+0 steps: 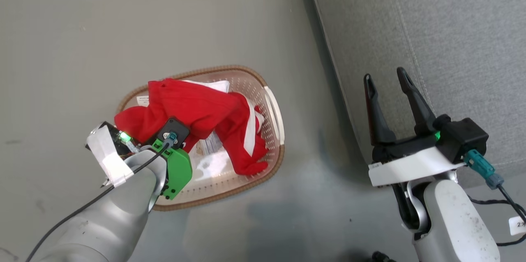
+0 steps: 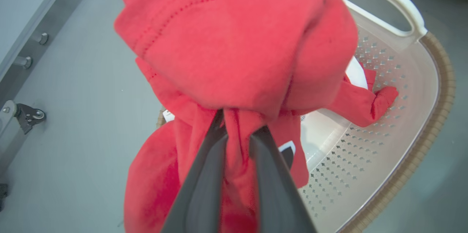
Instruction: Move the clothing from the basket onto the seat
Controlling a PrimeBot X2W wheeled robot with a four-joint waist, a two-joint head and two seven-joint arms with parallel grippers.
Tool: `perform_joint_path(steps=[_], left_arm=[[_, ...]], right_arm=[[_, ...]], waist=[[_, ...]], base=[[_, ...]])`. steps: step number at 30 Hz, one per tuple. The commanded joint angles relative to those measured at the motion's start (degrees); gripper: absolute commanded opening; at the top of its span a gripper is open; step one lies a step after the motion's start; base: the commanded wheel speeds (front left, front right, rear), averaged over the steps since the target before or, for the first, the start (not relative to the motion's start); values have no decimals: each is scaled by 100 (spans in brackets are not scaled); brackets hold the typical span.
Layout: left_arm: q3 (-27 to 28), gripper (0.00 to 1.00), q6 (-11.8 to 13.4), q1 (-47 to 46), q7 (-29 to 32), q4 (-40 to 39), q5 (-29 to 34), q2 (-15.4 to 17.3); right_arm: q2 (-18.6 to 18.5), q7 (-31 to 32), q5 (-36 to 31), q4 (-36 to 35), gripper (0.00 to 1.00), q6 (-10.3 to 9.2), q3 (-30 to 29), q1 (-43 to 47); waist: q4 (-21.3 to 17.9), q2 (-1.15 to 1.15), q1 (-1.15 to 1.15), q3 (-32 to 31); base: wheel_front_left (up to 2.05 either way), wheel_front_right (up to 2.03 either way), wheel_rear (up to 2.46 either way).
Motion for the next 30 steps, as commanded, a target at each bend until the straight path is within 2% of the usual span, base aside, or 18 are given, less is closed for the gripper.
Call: perform_joint_path(steps=[1, 3, 6, 10, 15, 23, 30], left_arm=[[104, 0, 76, 139, -75, -92, -121, -16], [270, 0, 161, 201, -119, -321, -213, -1], [629, 0, 310, 366, -120, -1147, -282, 137], [1153, 0, 502, 751, -118, -2229, -150, 405], [1818, 0, 655, 1322, -119, -3427, 127, 571], [2819, 0, 655, 2134, -120, -4968, 750, 484], [3631, 0, 381, 2764, -119, -6111, 1174, 311]], right_arm=[[-16, -18, 40, 23, 100, -10, 0, 142], [-18, -18, 30, 54, 100, -10, -23, 239], [-16, -18, -11, 59, 100, -10, -58, 396], [-16, -18, -52, 57, 100, -10, -61, 580], [-18, -18, 53, 13, 100, -10, 8, 754], [-15, -18, -8, 31, 100, -10, 158, 927], [-15, -18, -73, -6, 100, -10, 223, 1079]], waist=[[297, 0, 0, -813], [350, 0, 0, -1015], [428, 0, 0, -1279], [485, 0, 0, -1601], [505, 0, 0, -1947], [531, 0, 0, -2437], [534, 0, 0, -2711]], base=[[0, 0, 0], [0, 0, 0], [0, 0, 0], [0, 0, 0], [0, 0, 0], [0, 0, 0], [0, 0, 0]])
